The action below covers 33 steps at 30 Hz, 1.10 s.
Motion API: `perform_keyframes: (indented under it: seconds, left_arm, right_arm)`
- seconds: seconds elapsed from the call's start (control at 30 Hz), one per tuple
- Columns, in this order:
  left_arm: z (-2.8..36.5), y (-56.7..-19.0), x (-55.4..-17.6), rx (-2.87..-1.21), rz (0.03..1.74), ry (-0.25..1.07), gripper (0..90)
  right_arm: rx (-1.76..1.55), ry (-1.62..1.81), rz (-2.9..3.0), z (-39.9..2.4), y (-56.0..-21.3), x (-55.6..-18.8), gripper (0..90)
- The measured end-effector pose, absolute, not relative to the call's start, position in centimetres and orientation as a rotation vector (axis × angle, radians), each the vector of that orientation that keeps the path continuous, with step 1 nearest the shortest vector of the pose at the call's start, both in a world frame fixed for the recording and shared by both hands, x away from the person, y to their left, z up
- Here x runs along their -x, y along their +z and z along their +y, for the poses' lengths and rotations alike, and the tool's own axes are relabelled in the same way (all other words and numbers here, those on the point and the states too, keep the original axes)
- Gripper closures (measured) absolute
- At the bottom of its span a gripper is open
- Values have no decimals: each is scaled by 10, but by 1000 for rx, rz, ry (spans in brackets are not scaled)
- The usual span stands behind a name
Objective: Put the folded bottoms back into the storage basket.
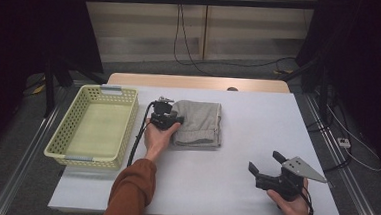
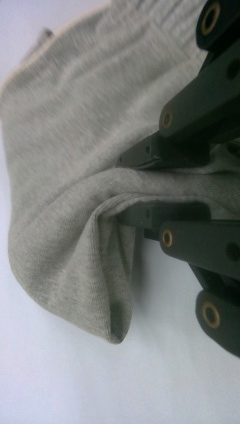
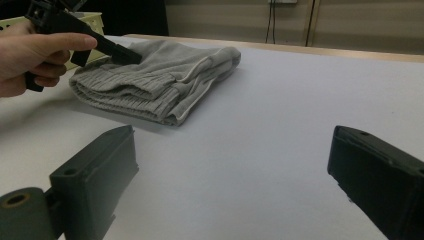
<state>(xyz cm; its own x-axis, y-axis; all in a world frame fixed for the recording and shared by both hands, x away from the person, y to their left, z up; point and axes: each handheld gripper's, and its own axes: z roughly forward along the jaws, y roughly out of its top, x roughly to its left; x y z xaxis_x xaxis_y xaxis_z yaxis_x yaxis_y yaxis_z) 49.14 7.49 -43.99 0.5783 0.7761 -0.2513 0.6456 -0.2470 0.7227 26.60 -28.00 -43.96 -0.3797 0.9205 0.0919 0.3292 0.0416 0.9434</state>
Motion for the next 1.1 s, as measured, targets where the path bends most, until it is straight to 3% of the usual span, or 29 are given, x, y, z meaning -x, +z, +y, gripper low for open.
perform_keyframes:
  seconds: [1.1]
  left_arm:
    - [61, -368, -465, -1870, 886, 299, 774]
  right_arm:
    - [-1262, 1351, 1752, -280, -439, -266, 51]
